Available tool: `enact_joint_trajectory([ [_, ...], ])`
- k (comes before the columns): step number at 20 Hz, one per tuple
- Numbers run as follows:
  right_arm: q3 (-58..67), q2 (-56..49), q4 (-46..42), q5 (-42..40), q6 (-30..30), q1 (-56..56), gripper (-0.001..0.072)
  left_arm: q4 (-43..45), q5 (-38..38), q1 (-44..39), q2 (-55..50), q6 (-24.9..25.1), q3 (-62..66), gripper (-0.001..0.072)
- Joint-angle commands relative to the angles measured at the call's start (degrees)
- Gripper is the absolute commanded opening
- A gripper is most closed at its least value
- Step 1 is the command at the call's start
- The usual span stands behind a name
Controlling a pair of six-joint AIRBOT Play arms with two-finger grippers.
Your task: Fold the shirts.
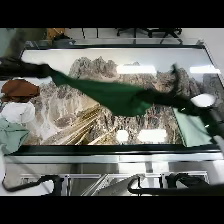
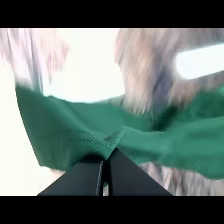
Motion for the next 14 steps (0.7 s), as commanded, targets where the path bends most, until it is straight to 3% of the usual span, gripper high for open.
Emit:
enact_joint_trajectory([
  [1, 13.7, 3.1, 0.13, 9.05, -1.27, -5.95, 0.0019, 0.11, 8.92, 0.04, 19.78, -1.01, 0.35, 0.0011],
  [5, 27.3, 3.1, 0.11, 14.16, -1.68, -6.21, 0.0019, 0.48, 17.64, 0.04, 38.12, -0.72, 0.37, 0.0011],
  [8, 33.35, 3.13, 0.04, 17.07, -1.66, -6.21, 0.002, 0.63, 20.26, 0.04, 44.37, 0.79, 0.37, 0.0011],
  [11, 33.86, 2.36, -4.81, 18.73, -1.33, -6.21, 0.002, 0.68, 18.95, 0.04, 42.71, 0.79, 0.37, 0.0012],
  [14, 33.4, -2.34, -8.7, 24.13, 0.35, -6.19, 0.002, 0.46, 11.37, 0.02, 34.45, 0.74, -0.24, 0.0012],
])
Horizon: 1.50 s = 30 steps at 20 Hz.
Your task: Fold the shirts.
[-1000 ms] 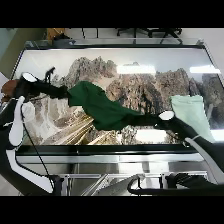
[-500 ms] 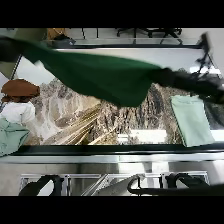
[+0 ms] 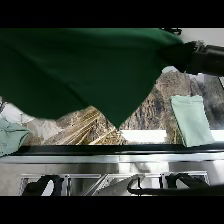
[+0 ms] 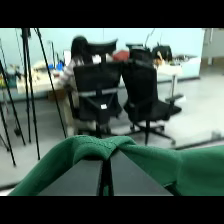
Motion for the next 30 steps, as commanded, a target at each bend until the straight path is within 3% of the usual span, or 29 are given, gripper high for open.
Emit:
enact_joint_trajectory([
  [1, -0.44, -5.22, -3.76, 6.08, 1.55, 0.04, 0.002, -0.2, -7.02, 0.02, -7.82, 0.24, -1.66, 0.0012],
  [4, -6.86, -11.85, -3.85, 5.99, 1.53, 1.25, 0.0026, -0.52, -10.78, -0.11, -18.69, 0.24, -9.49, 0.0013],
  [8, -18.53, -23.61, -3.8, 1.01, -1.22, 2.47, 0.0032, -0.04, -8.15, -2.91, -32.41, 3.19, -23.3, 0.0013],
  [10, -20.72, -30.21, -3.85, -3.21, -3.19, 2.45, 0.0121, -0.11, -4.04, -4.48, -39.19, 5.22, -27.45, 0.0013],
  [12, -20.68, -35.21, -3.78, -6.71, -3.21, 2.32, 0.0147, -0.11, 0.68, -5.73, -44.65, 5.44, -29.29, 0.0013],
  [13, -20.52, -36.74, -3.82, -8.44, -3.26, 2.32, 0.0211, -0.15, 1.92, -6.01, -46.86, 5.44, -29.11, 0.0013],
  [14, -20.24, -37.4, -3.89, -9.53, -3.65, 2.19, 0.0278, -0.09, 1.88, -6.05, -48.72, 5.55, -28.28, 0.0013],
  [17, -18.71, -35.52, -4.5, -8.22, -3.61, -0.2, 0.0307, -0.07, -1.49, -5.92, -52.74, 5.73, -23.15, 0.0015],
  [19, -18.58, -31.89, -4.52, -6.27, -3.58, -2.45, 0.0416, -0.09, -6.75, -5.92, -54.1, 5.66, -18.67, 0.0019],
  [20, -18.58, -29.77, -4.76, -5.07, -3.56, -3.52, 0.0416, -0.09, -9.9, -5.95, -54.36, 5.66, -16.48, 0.013],
  [21, -18.58, -27.82, -5.9, -3.89, -3.39, -4.17, 0.0426, -0.13, -12.79, -5.95, -54.27, 5.35, -14.53, 0.0575],
  [22, -18.58, -25.88, -8.44, -2.71, -2.32, -4.35, 0.0441, -0.11, -15.19, -5.92, -54.12, 3.28, -12.81, 0.0707],
  [25, -19.54, -21.97, -17.31, 2.45, 2.45, -3.58, 0.0443, -0.55, -21.59, -5.57, -52.0, -0.48, -12.52, 0.0707],
  [27, -23.52, -19.85, -17.97, 4.39, 2.95, -2.71, 0.0443, -0.59, -23.23, -6.6, -48.63, -2.14, -18.78, 0.0707],
  [30, -32.85, -16.68, -17.99, 2.64, 2.58, 0.66, 0.0443, -1.11, -17.94, -11.63, -41.7, -3.04, -33.55, 0.0707],
])
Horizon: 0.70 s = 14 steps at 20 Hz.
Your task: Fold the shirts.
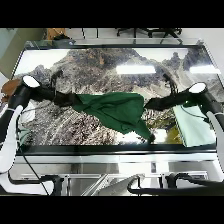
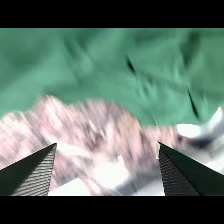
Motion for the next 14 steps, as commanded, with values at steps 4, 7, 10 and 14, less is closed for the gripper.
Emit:
enact_joint_trajectory([
  [4, -13.2, 3.26, -1.9, -9.05, 0.33, 7.52, 0.0606, -10.93, 20.96, -14.29, 9.6, -1.77, -24.22, 0.0707],
  [7, -13.25, 1.95, -1.73, -13.97, -0.5, 9.33, 0.0606, -12.59, 33.35, -23.43, 7.96, -2.1, -26.4, 0.0706],
  [10, -13.25, 0.79, -1.68, -16.96, -1.7, 9.44, 0.0594, -14.53, 41.62, -27.93, 4.33, -4.02, -25.46, 0.0706],
  [14, -13.22, -1.42, -1.62, -19.1, -2.27, 9.51, 0.0594, -14.95, 37.92, -29.4, -2.54, -4.39, -20.15, 0.0497],
])
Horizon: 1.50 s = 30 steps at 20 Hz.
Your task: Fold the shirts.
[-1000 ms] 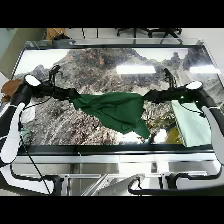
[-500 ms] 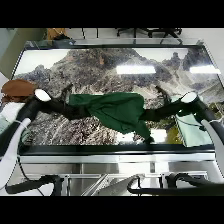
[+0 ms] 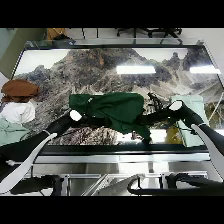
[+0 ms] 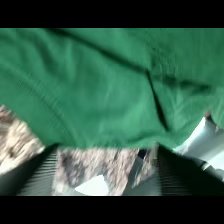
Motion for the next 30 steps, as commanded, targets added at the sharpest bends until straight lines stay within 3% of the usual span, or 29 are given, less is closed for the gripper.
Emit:
enact_joint_trajectory([
  [1, -0.13, -1.73, 0.44, -3.23, -0.61, 0.26, 0.0593, -0.87, -0.04, -1.92, -5.03, -0.61, 3.89, 0.0321],
  [2, -0.11, -2.01, 0.68, -3.45, -0.96, 0.26, 0.0587, -0.59, -0.59, -1.92, -5.66, -0.59, 4.94, 0.0209],
  [3, -0.11, -2.25, 1.95, -3.37, -2.8, 0.26, 0.048, -0.35, -0.66, -1.79, -6.1, -0.57, 5.9, 0.0156],
  [4, -0.11, -2.43, 4.02, -3.13, -4.85, 0.26, 0.0327, -0.39, -0.66, -1.36, -6.25, -0.61, 6.69, 0.0097],
  [5, -0.11, -2.43, 6.71, -3.02, -7.08, 0.28, 0.0238, -0.44, -0.28, -0.87, -6.21, -0.61, 7.15, 0.0096],
  [6, -0.11, -2.36, 9.31, -2.99, -8.76, 0.26, 0.0181, -0.39, -0.48, -0.44, -6.21, -0.52, 7.56, 0.0015],
  [7, -0.07, -2.36, 12.04, -2.73, -10.34, 0.26, 0.0086, -0.42, -1.2, 0.17, -6.21, -0.48, 7.74, 0.0015],
  [12, 0.44, -2.36, 13.42, -1.97, -10.67, 0.26, 0.002, -0.39, -9.81, 3.34, -6.16, -0.39, 6.03, 0.002],
  [13, 0.44, -2.38, 13.4, -1.36, -10.67, 0.26, 0.002, -0.39, -11.82, 3.82, -6.16, -0.39, 5.77, 0.0159],
  [14, 0.44, -2.38, 13.4, -1.09, -10.67, 0.26, 0.002, -0.5, -13.97, 4.48, -6.16, -0.39, 5.84, 0.0497],
  [15, 0.44, -2.38, 13.4, -1.07, -10.67, 0.26, 0.002, -0.57, -15.1, 5.16, -5.9, -0.42, 5.81, 0.0545],
  [22, 0.42, -2.38, 13.33, -1.07, -10.69, 0.26, 0.002, -0.42, -14.71, 3.08, -5.6, -1.31, 6.56, 0.0528],
  [27, 0.42, -2.38, 13.33, -0.87, -10.69, 0.26, 0.002, 0.81, -16.26, 6.23, -0.13, -1.4, 9.18, 0.0528],
  [30, 0.42, -2.4, 13.35, -0.9, -10.71, 0.26, 0.002, 6.25, -16.98, 9.09, 5.46, -5.33, 4.55, 0.0528],
])
